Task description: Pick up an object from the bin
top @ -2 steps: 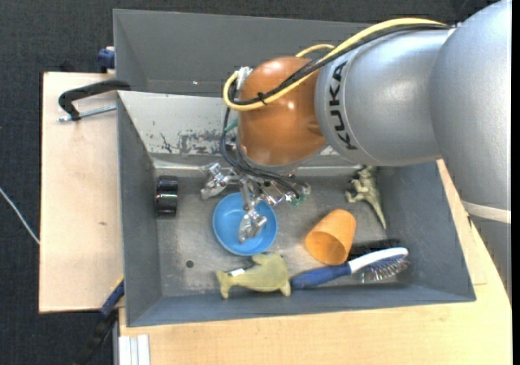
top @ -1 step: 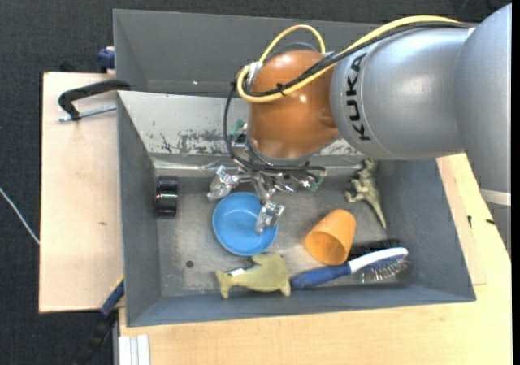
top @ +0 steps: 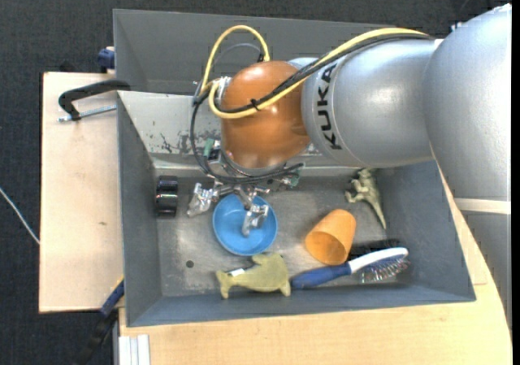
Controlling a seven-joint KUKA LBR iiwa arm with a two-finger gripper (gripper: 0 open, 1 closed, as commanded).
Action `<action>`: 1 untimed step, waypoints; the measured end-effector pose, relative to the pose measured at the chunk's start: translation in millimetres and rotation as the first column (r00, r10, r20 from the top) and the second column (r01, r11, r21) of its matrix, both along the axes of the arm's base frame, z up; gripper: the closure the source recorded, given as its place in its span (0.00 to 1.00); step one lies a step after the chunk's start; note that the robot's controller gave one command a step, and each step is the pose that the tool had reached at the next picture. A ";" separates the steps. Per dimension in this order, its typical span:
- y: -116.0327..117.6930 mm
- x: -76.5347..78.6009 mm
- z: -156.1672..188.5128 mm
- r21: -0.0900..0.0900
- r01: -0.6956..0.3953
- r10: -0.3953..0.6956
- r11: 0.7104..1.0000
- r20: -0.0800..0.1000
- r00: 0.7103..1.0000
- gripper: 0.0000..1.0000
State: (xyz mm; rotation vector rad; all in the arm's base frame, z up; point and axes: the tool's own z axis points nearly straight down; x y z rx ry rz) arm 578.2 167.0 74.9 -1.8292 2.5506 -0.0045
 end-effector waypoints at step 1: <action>1.2 1.4 2.1 0.005 0.004 -0.004 1.000 0.001 1.000 0.00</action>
Offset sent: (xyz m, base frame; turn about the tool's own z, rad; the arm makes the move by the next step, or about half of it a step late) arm 0.0000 0.0000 0.0000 0.0000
